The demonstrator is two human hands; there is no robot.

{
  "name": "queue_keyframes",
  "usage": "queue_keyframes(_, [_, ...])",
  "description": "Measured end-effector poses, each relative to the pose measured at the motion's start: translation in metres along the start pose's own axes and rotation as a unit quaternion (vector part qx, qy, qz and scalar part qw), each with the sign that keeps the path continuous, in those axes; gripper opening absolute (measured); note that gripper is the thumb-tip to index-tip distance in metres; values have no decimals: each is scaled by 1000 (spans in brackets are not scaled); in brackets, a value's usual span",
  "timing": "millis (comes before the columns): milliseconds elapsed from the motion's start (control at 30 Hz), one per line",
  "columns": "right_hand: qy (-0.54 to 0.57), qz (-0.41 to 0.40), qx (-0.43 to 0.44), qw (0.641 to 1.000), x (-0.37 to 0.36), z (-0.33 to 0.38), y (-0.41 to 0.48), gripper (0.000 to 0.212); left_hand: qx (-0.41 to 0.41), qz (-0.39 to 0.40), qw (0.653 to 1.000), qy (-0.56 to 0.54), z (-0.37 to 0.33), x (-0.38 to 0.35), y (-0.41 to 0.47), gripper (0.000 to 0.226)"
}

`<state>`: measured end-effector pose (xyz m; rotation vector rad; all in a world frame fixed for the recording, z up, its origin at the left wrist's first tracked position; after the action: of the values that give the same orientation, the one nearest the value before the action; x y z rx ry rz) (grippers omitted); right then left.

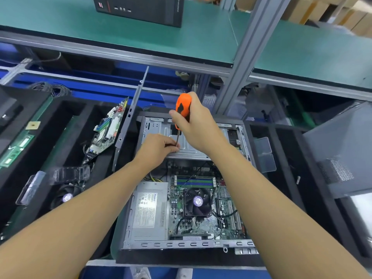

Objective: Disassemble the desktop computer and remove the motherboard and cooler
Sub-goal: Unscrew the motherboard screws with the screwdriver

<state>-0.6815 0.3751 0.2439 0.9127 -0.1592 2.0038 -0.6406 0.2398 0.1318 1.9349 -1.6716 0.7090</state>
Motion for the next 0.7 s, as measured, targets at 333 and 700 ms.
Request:
queue_keyframes(333, [-4,-1,2,1000,2,-1,0,22,8,4,1000,-8,2,0,0,11])
queue_keyframes(700, [-12,5,1,1000,2,1,1,24,23,-7,999,-24,5,-4,2,12])
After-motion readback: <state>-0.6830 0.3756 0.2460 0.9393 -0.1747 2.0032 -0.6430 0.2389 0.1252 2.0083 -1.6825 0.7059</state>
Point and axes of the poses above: each hand's wrist, its own y-axis towards the middle knuckle, its own x-axis out of the back of the hand, z = x × y, the point moved 1 cm from there along y, towards the middle knuckle, and after that the axes turned 3 degrees about x, right-handed, at the moved point
